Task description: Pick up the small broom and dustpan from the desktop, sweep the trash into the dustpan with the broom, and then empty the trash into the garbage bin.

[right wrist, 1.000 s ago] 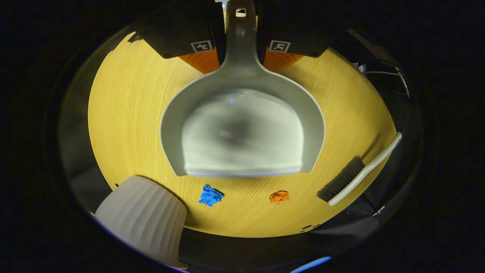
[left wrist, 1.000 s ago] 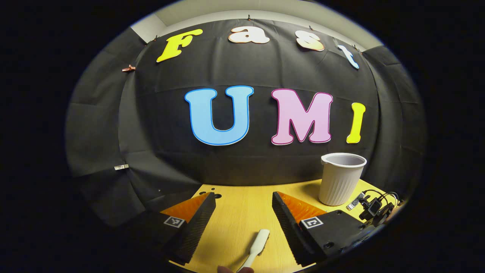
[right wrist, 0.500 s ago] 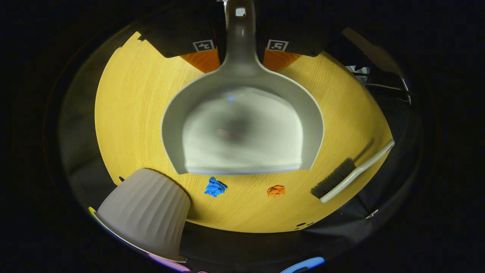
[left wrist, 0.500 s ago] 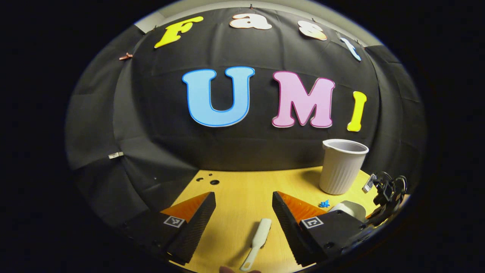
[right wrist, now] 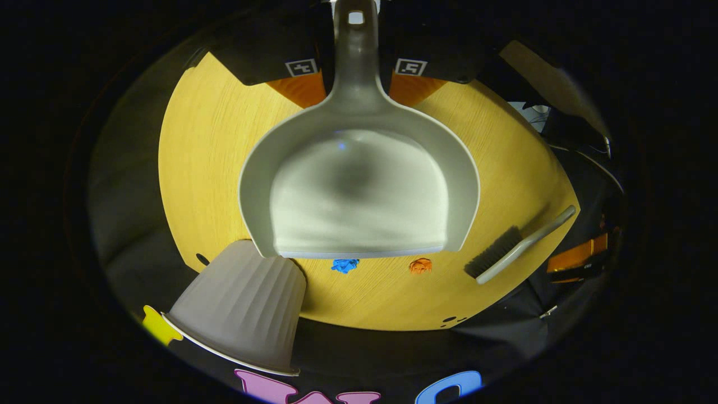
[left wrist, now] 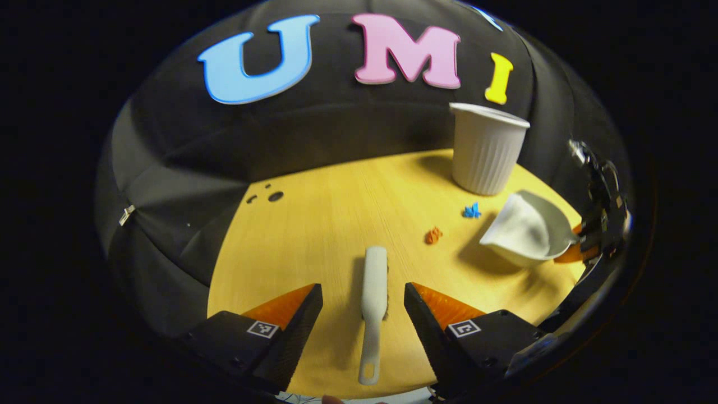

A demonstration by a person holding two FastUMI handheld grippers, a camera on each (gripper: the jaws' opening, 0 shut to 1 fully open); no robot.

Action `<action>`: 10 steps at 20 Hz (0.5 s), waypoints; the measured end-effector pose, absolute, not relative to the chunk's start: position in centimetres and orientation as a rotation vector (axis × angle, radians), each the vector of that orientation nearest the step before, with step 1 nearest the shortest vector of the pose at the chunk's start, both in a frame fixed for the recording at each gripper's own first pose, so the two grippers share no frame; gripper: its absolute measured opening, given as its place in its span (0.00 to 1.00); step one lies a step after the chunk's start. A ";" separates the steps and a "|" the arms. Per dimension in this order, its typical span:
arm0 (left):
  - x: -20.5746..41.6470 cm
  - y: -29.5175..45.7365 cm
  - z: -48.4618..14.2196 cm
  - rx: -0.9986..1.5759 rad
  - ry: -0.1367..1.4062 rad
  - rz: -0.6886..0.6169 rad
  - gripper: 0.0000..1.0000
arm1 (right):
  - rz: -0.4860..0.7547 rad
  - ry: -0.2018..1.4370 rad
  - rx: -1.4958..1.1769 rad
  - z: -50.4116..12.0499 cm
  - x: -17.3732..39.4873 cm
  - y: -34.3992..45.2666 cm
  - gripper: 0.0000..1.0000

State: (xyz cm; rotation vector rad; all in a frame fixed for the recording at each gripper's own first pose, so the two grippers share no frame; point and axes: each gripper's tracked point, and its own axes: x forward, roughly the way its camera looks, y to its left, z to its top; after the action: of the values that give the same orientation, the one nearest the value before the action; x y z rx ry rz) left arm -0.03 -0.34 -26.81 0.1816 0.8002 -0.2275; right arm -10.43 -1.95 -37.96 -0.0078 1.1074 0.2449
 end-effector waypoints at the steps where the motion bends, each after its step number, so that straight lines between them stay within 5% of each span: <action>1: -0.5 -0.5 -28.2 0.187 0.849 -0.236 0.93 | 0.245 1.106 -0.007 -38.0 -10.5 -2.1 0.35; 10: -1.5 -0.3 -35.7 0.142 1.114 -0.181 0.84 | 0.250 1.115 -0.002 -38.2 -11.9 -2.7 0.39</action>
State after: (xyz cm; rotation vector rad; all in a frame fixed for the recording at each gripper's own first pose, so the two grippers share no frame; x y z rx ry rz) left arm -1.50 -0.33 -35.72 0.1419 1.1136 -0.1810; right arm -11.88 -2.69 -38.17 -0.0024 1.1154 0.2495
